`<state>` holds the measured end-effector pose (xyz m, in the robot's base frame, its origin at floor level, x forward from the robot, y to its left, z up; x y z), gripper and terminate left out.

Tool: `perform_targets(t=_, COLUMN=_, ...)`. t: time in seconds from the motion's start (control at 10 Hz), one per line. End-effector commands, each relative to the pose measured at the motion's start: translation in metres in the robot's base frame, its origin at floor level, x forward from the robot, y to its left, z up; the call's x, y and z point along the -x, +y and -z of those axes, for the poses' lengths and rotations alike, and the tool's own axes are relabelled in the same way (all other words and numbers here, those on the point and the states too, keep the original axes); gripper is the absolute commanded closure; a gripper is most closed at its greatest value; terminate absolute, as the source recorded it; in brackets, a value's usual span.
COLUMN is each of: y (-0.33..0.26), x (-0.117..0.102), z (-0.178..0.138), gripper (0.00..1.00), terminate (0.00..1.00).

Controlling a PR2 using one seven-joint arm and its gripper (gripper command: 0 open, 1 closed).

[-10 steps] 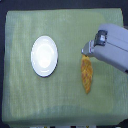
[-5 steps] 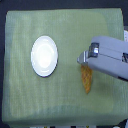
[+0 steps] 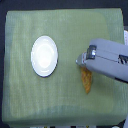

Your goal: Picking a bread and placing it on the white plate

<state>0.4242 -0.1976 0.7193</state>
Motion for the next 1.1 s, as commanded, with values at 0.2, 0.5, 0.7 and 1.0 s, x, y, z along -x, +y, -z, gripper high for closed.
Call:
perform_targets(t=0.2, y=-0.007, x=0.0, z=0.006, gripper=1.0, terminate=0.0)
perform_targets(t=0.5, y=-0.004, x=-0.008, z=-0.003, gripper=1.0, terminate=0.0)
perform_targets(t=0.7, y=-0.005, x=-0.012, z=-0.007, gripper=1.0, terminate=0.0)
perform_targets(t=1.0, y=-0.008, x=-0.014, z=-0.011, gripper=1.0, terminate=0.0)
